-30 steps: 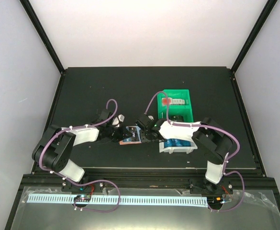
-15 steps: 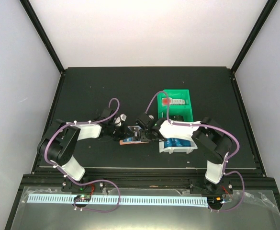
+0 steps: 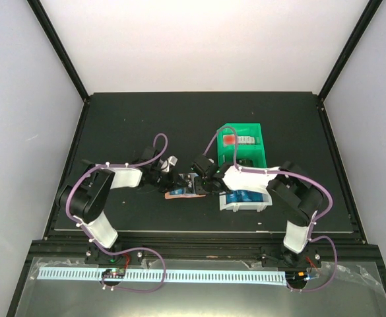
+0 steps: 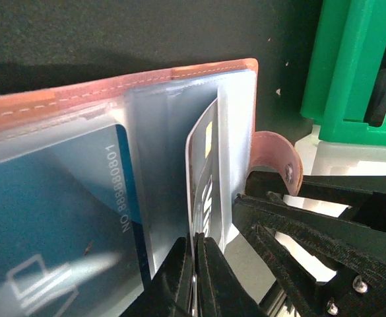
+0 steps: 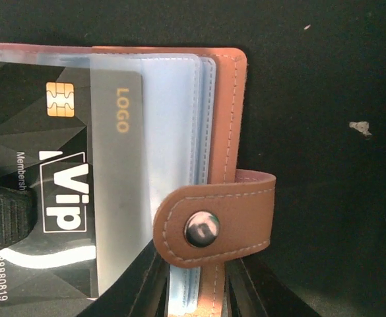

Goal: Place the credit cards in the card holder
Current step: Insert the credit card into the card holder.

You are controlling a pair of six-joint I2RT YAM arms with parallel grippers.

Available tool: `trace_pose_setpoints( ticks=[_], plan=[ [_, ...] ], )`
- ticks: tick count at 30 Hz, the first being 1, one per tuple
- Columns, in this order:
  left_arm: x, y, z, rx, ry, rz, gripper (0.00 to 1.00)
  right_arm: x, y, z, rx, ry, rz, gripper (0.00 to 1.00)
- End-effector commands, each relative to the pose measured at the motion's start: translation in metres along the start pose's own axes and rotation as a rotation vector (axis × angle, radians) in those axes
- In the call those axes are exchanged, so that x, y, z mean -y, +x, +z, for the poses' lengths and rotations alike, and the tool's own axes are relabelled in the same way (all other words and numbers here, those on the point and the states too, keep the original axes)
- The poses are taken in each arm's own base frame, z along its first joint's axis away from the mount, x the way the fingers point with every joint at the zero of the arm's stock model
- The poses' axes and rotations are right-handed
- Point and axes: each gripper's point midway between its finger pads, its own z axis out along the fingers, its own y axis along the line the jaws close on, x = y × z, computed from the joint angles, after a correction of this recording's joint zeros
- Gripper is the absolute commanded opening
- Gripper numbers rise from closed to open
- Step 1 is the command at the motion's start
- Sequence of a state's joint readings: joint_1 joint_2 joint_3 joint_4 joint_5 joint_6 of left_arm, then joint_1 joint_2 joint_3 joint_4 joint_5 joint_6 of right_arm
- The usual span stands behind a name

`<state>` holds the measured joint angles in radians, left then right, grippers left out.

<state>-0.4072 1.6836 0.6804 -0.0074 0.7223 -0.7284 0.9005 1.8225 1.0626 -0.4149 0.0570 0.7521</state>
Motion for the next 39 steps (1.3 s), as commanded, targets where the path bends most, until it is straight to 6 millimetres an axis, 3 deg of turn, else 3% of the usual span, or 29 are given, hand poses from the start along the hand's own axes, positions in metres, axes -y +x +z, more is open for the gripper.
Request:
trace_pose_setpoints(
  ticks=[1,6,14,28,31,39],
  plan=[
    [-0.005,-0.002,0.006,0.005,-0.025,0.002,0.03,-0.004,0.0,0.003,0.013,-0.048,0.034,0.25],
    [-0.003,-0.002,0.01,0.002,-0.025,0.008,0.03,-0.011,-0.005,-0.003,0.035,-0.097,0.049,0.27],
    [-0.006,0.003,0.017,-0.023,-0.033,0.014,0.03,-0.02,-0.01,-0.009,0.033,-0.219,0.102,0.39],
    [-0.004,0.009,0.026,-0.057,-0.029,0.033,0.07,-0.021,-0.009,-0.01,0.033,-0.256,0.111,0.4],
    [-0.005,0.01,0.023,-0.051,-0.041,0.036,0.12,-0.018,-0.011,-0.014,0.047,-0.241,0.106,0.41],
    [-0.006,0.014,0.002,-0.02,-0.124,0.085,0.37,-0.016,-0.015,-0.021,0.066,-0.228,0.1,0.43]
  ],
)
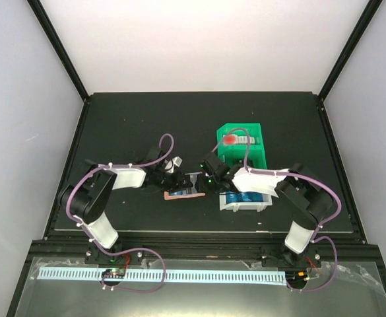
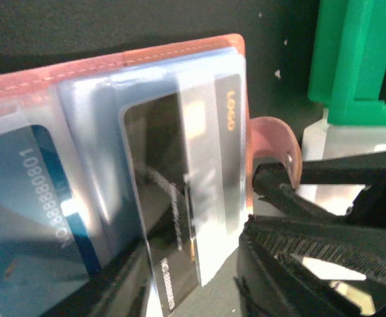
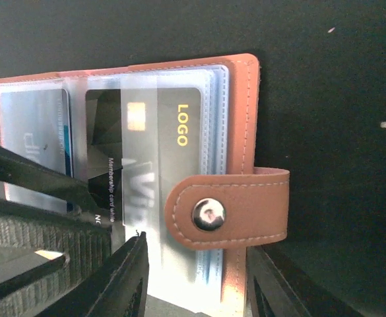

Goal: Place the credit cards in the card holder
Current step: Insert the credit card into the card holder.

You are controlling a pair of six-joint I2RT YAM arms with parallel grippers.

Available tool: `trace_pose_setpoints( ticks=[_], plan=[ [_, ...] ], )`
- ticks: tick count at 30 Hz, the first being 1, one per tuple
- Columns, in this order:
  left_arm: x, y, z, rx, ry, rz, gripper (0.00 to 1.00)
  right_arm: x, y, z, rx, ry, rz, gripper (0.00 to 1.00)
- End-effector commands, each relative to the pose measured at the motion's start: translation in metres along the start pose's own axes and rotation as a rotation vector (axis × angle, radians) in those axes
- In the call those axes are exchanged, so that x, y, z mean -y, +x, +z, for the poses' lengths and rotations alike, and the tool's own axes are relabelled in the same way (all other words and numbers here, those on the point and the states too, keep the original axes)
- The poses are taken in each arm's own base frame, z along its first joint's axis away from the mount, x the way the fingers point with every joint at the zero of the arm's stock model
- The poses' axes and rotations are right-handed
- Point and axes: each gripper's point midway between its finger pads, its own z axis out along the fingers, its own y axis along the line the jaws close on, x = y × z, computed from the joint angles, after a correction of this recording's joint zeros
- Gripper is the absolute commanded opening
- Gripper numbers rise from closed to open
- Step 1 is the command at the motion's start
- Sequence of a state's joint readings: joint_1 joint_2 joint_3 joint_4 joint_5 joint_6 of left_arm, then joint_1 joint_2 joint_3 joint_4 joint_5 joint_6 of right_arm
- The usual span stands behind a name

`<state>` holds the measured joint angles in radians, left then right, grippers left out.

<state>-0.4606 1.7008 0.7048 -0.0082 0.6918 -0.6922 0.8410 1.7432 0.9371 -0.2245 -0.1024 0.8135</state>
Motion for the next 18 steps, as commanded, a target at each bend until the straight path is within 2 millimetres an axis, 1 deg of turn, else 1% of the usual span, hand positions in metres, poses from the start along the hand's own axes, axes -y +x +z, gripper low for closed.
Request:
trace_pose_setpoints(
  ticks=[1,5,9,12,15,18],
  plan=[
    [-0.013,0.011,-0.011,-0.009,-0.113,0.015,0.41,-0.011,-0.009,-0.011,0.047,-0.036,-0.014,0.43],
    [-0.013,0.016,-0.016,-0.016,-0.132,0.026,0.48,-0.011,-0.008,-0.01,0.043,-0.038,-0.018,0.43],
    [-0.012,0.014,-0.018,-0.003,-0.146,0.032,0.49,-0.011,-0.009,-0.011,0.045,-0.035,-0.021,0.43],
    [-0.008,0.01,-0.022,0.013,-0.157,0.037,0.46,-0.011,-0.01,-0.012,0.049,-0.035,-0.022,0.43],
    [-0.006,0.006,-0.026,0.033,-0.179,0.047,0.4,-0.012,-0.01,-0.012,0.047,-0.036,-0.027,0.43],
    [-0.006,0.004,-0.029,0.044,-0.203,0.053,0.38,-0.014,-0.01,-0.013,0.046,-0.041,-0.029,0.43]
  ],
)
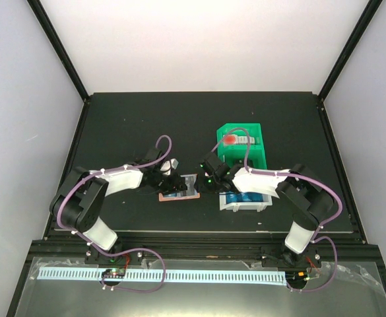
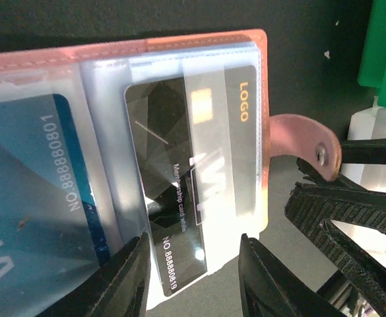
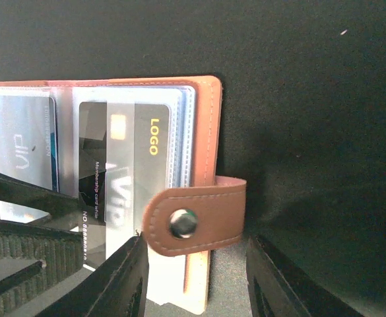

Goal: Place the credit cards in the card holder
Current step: Insert the credit card into the card holder.

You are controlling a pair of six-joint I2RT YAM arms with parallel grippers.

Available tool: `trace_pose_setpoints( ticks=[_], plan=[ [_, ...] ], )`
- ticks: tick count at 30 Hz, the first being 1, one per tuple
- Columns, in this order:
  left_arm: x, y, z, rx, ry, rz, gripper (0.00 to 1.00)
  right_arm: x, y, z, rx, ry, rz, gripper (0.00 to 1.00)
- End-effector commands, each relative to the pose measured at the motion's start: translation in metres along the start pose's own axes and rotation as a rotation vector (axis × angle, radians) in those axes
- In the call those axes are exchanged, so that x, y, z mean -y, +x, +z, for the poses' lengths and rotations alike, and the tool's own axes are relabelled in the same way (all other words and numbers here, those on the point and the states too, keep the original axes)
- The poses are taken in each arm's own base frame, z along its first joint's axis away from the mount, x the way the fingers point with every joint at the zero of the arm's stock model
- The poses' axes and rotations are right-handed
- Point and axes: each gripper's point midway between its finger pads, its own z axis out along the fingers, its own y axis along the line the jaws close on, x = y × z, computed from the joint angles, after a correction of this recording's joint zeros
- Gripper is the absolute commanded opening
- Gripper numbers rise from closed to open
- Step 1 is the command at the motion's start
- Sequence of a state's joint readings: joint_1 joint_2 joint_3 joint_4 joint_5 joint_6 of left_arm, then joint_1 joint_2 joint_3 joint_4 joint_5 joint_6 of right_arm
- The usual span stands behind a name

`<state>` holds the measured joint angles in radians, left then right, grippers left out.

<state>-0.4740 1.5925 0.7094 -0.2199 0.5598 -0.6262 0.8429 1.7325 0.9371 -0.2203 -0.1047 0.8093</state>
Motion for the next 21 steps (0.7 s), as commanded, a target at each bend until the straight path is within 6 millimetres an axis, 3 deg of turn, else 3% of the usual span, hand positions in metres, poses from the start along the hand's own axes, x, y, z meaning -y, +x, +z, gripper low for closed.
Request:
trace_pose_setpoints(
  ticks=[1,6,13,21],
  plan=[
    [0.005,-0.01,-0.012,0.04,-0.055,0.034,0.39,-0.01,-0.009,-0.01,0.039,-0.029,-0.024,0.43],
    [0.012,-0.007,-0.02,0.044,-0.065,0.04,0.45,-0.013,-0.01,-0.012,0.04,-0.038,-0.03,0.43],
    [0.003,-0.009,-0.013,0.04,-0.107,0.037,0.21,-0.017,-0.01,-0.016,0.043,-0.058,-0.048,0.43],
    [-0.005,-0.005,0.003,-0.001,-0.104,0.028,0.19,-0.03,-0.016,-0.036,0.074,-0.108,-0.086,0.44]
  ],
)
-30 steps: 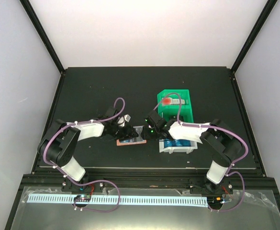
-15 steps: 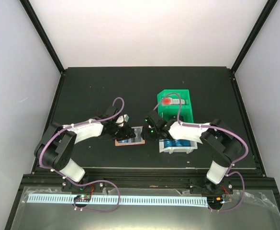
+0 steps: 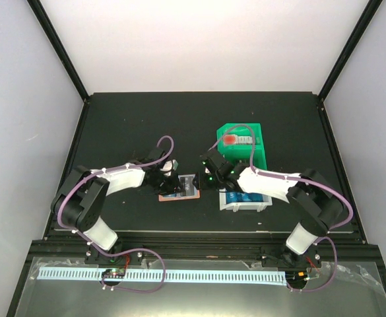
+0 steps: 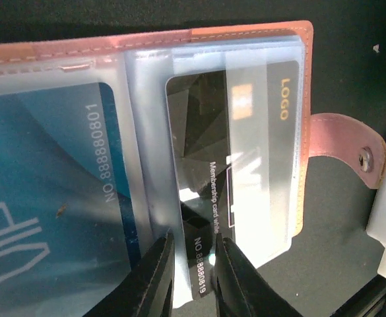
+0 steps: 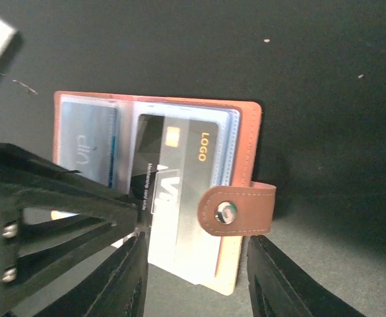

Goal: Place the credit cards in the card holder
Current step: Insert the credit card into the card holder.

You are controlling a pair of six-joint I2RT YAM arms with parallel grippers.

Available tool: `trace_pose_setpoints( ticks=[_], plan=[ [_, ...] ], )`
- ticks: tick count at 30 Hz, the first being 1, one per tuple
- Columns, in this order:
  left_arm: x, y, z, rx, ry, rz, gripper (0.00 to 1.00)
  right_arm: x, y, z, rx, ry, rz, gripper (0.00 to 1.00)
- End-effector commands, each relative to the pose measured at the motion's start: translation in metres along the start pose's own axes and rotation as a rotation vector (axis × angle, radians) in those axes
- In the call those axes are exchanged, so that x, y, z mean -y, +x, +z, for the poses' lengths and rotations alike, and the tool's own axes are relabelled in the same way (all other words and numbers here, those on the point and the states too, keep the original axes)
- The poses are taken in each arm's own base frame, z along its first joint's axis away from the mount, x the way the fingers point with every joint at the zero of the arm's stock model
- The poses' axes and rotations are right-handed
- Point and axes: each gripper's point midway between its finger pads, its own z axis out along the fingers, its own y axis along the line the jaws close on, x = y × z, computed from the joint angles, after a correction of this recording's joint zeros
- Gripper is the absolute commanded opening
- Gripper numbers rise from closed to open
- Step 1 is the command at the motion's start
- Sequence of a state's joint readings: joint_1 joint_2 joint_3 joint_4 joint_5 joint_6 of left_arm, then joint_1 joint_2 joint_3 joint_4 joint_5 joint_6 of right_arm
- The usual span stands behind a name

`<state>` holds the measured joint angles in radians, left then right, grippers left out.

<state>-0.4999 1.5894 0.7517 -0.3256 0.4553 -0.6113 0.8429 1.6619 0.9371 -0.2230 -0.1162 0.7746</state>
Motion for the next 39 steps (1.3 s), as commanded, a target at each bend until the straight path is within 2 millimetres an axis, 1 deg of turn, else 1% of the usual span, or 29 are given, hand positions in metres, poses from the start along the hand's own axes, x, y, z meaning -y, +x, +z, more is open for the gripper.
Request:
trace_pose_setpoints(
  ticks=[1,3,6,11,20,29,34,39],
  plan=[
    [0.004,-0.005,0.007,-0.006,0.007,0.02,0.19,-0.018,-0.008,-0.015,0.033,-0.064,-0.05,0.44],
    [0.001,-0.004,0.009,-0.01,-0.001,0.017,0.19,-0.025,-0.009,-0.019,0.029,-0.095,-0.067,0.44],
    [-0.006,-0.002,0.012,-0.011,-0.023,0.011,0.17,-0.037,-0.003,-0.02,-0.005,-0.162,-0.092,0.44],
    [-0.02,0.003,0.015,-0.016,-0.079,-0.009,0.12,-0.046,0.005,-0.015,-0.05,-0.219,-0.09,0.43],
    [-0.038,0.011,0.022,-0.046,-0.165,-0.02,0.06,-0.031,0.009,0.003,-0.079,-0.148,-0.028,0.41],
    [-0.059,0.02,0.03,-0.082,-0.255,-0.029,0.05,-0.022,0.011,0.016,-0.097,-0.102,-0.004,0.39],
    [-0.064,0.024,0.033,-0.093,-0.272,-0.031,0.04,-0.017,0.015,0.024,-0.117,-0.08,0.0,0.39],
    [-0.064,0.024,0.033,-0.097,-0.273,-0.031,0.04,-0.011,0.015,0.027,-0.117,-0.047,0.005,0.39]
  ],
)
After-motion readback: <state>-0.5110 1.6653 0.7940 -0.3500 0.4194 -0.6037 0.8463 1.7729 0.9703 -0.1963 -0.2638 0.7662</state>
